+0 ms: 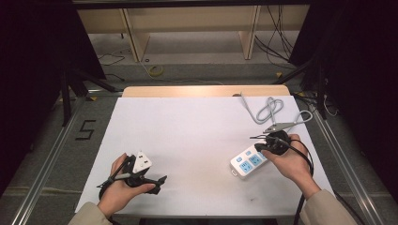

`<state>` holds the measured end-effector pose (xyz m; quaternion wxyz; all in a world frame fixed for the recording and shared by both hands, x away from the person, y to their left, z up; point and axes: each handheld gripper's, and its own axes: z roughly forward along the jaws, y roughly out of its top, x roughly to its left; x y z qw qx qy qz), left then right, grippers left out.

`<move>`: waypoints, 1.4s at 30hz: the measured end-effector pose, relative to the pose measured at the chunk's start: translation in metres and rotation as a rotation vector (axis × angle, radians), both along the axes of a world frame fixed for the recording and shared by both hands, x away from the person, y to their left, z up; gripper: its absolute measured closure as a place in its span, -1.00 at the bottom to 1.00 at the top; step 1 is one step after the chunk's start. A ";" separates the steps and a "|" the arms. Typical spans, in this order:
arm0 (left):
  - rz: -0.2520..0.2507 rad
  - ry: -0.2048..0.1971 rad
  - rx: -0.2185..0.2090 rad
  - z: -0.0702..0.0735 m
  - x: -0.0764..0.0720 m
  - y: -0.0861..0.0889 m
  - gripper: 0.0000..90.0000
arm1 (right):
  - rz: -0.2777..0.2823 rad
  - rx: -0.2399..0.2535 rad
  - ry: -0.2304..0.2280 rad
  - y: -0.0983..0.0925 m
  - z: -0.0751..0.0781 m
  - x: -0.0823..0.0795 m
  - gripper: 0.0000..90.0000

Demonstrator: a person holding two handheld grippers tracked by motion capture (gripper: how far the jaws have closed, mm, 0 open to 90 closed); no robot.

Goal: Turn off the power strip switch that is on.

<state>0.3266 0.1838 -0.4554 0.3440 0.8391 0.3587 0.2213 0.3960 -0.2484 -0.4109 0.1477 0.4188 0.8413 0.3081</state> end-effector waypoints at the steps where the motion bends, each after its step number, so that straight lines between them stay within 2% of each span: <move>1: -0.001 -0.001 0.001 0.000 0.000 0.000 -0.95 | 0.000 -0.001 0.000 0.000 0.000 0.000 1.00; 42: -0.002 -0.001 0.003 0.000 0.000 -0.001 -0.95 | 0.018 -0.034 0.052 0.010 -0.004 0.012 1.00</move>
